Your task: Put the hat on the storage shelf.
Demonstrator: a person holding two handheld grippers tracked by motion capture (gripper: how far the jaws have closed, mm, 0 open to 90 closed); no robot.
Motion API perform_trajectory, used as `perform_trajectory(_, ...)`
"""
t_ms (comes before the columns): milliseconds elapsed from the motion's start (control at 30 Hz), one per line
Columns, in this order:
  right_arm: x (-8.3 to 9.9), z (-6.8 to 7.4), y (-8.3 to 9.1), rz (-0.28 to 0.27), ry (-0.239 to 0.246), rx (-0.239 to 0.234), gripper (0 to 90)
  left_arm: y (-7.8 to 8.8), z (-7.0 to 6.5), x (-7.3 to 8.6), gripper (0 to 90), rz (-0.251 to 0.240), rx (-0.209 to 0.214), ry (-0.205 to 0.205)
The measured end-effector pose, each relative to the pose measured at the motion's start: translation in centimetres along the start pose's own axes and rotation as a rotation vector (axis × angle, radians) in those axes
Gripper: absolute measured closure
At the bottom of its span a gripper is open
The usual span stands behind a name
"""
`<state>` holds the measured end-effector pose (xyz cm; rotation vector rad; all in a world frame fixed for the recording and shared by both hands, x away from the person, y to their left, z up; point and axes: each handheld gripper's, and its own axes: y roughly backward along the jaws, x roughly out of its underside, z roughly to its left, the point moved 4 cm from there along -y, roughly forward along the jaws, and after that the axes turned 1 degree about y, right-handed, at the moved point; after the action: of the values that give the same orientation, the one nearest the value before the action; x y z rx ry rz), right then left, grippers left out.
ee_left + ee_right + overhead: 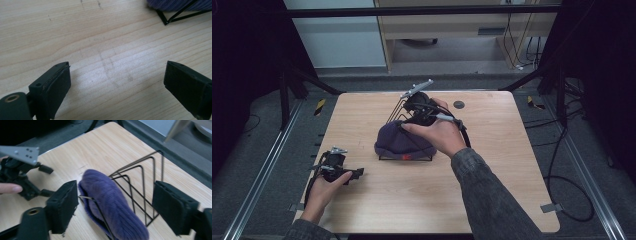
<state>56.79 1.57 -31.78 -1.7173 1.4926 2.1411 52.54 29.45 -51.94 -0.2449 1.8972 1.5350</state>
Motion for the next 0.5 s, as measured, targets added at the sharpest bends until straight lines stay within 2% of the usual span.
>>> perform_trajectory(167, 0.0, -0.7, 0.6, -0.019, -0.047, 0.02, 14.3, -0.2, 0.1, 0.3, 4.9, 0.014, -0.007, -0.001)
perform_trajectory(300, 0.0, -1.3, 1.0, -0.036, -0.056, 0.046, 10.6, -0.3, 0.1, 0.3, 4.4, 0.011, -0.01, -0.006)
perform_trajectory(367, 0.0, -1.5, 1.3, -0.036, -0.062, 0.048, 9.2, -0.4, 0.1, 0.3, 4.0, 0.009, -0.016, -0.022)
perform_trajectory(500, 0.4, -2.1, 2.1, -0.071, -0.05, 0.05, 7.2, -0.5, 0.1, 0.5, 3.1, 0.001, -0.03, -0.057)
